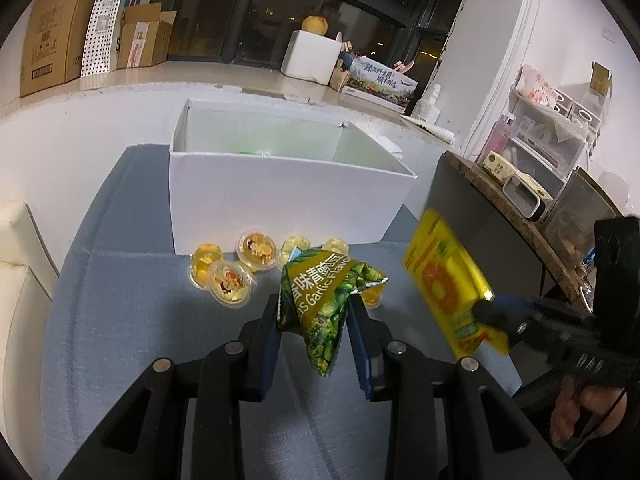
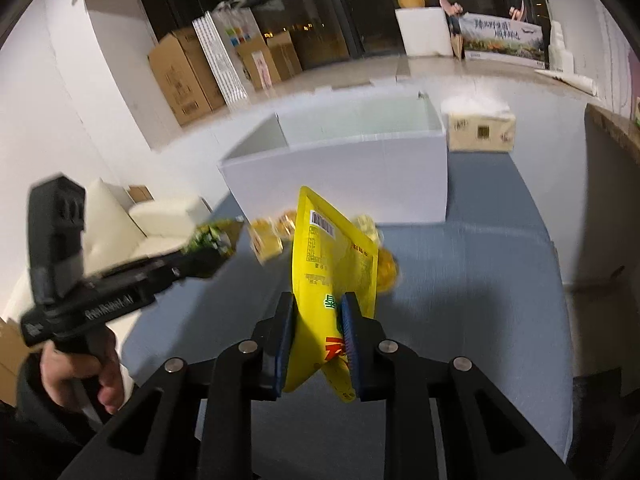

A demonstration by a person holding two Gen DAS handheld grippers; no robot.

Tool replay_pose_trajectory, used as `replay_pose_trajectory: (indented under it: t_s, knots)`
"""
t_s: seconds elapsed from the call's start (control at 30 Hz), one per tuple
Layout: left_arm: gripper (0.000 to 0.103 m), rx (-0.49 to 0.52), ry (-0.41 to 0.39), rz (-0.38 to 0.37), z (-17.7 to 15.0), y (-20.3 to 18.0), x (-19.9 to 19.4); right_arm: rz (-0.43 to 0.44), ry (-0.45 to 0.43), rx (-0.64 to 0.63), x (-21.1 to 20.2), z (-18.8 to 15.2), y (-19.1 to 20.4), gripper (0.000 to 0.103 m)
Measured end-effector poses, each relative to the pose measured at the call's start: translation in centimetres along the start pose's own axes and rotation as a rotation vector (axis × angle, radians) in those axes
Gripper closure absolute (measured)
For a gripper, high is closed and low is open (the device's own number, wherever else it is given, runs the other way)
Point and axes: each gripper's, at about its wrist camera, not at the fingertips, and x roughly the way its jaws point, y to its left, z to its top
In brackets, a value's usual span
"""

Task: Organize snacks
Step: 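Lower both held packs into the white box and open both tools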

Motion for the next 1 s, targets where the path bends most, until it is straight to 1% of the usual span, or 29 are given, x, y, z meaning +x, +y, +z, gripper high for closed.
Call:
replay_pose_trajectory:
  t_s: [0.07, 0.17, 0.27, 0.37, 0.4, 0.47, 0.5, 0.53, 0.57, 0.6, 0.63, 0.67, 0.7, 0.73, 0.77, 0.8, 0.87, 0.9, 0.97, 1.0]
  knots:
    - [0.067, 0.003, -0.01, -0.005, 0.5, 0.0, -0.3, 0.03, -0.031, 0.017, -0.7, 1.1, -0.4, 0.078]
    - [0.067, 0.018, -0.04, -0.002, 2.1, -0.2, -0.9, 0.038, -0.081, 0.012, -1.5, 3.2, -0.4, 0.078]
    - [0.067, 0.037, -0.091, -0.005, 5.1, -0.3, -1.3, 0.026, -0.144, -0.02, -1.7, 6.9, -0.3, 0.078]
    - [0.067, 0.048, -0.134, 0.011, 9.2, 0.1, -0.5, 0.008, -0.19, -0.048, -0.6, 11.0, -0.4, 0.079]
    - [0.067, 0.053, -0.143, 0.018, 10.6, 0.4, 0.0, 0.003, -0.192, -0.05, 0.5, 12.9, -0.6, 0.078]
    - [0.067, 0.062, -0.148, 0.041, 13.3, 1.0, 1.5, 0.01, -0.191, -0.051, 1.7, 14.9, -1.0, 0.078]
    - [0.067, 0.062, -0.147, 0.047, 14.1, 1.2, 2.2, 0.01, -0.171, -0.055, 3.3, 16.3, -1.2, 0.078]
    - [0.067, 0.06, -0.142, 0.066, 15.4, 1.6, 3.4, 0.008, -0.163, -0.057, 4.1, 17.0, -1.4, 0.078]
    - [0.067, 0.059, -0.135, 0.082, 16.2, 2.0, 4.5, 0.019, -0.136, -0.061, 5.7, 18.0, -1.6, 0.078]
    - [0.064, 0.056, -0.126, 0.09, 16.7, 2.4, 5.3, 0.027, -0.128, -0.063, 6.6, 18.4, -1.9, 0.077]
    - [0.063, 0.054, -0.113, 0.105, 17.2, 2.8, 6.3, 0.022, -0.133, -0.068, 7.3, 18.7, -2.1, 0.072]
    - [0.057, 0.058, -0.086, 0.131, 17.7, 3.3, 7.7, -0.005, -0.138, -0.077, 8.0, 19.0, -2.2, 0.071]
    - [0.046, 0.067, -0.069, 0.158, 17.9, 3.5, 8.5, -0.041, -0.125, -0.078, 8.9, 19.2, -2.5, 0.062]
    - [0.035, 0.083, -0.055, 0.2, 17.9, 3.7, 9.3, -0.054, -0.11, -0.061, 9.4, 19.3, -2.9, 0.035]
    - [0.011, 0.087, -0.044, 0.224, 17.7, 3.9, 9.7, -0.046, -0.1, -0.033, 9.7, 19.4, -3.4, 0.02]
    - [0.001, 0.084, -0.032, 0.223, 17.3, 4.1, 10.1, -0.019, -0.102, -0.006, 9.6, 19.1, -3.9, 0.006]
    - [0.0, 0.066, -0.015, 0.188, 16.5, 4.7, 10.2, -0.008, -0.133, 0.014, 8.9, 18.6, -4.5, 0.006]
    - [0.0, 0.057, -0.009, 0.198, 16.2, 4.9, 10.3, -0.021, -0.14, 0.013, 8.5, 18.3, -4.6, 0.006]
    - [0.0, 0.049, -0.003, 0.191, 15.7, 5.2, 10.2, -0.042, -0.14, 0.015, 7.9, 18.0, -4.7, 0.004]
    - [0.0, 0.044, 0.002, 0.192, 15.5, 5.2, 10.0, -0.05, -0.137, 0.013, 7.6, 17.8, -4.7, 0.0]
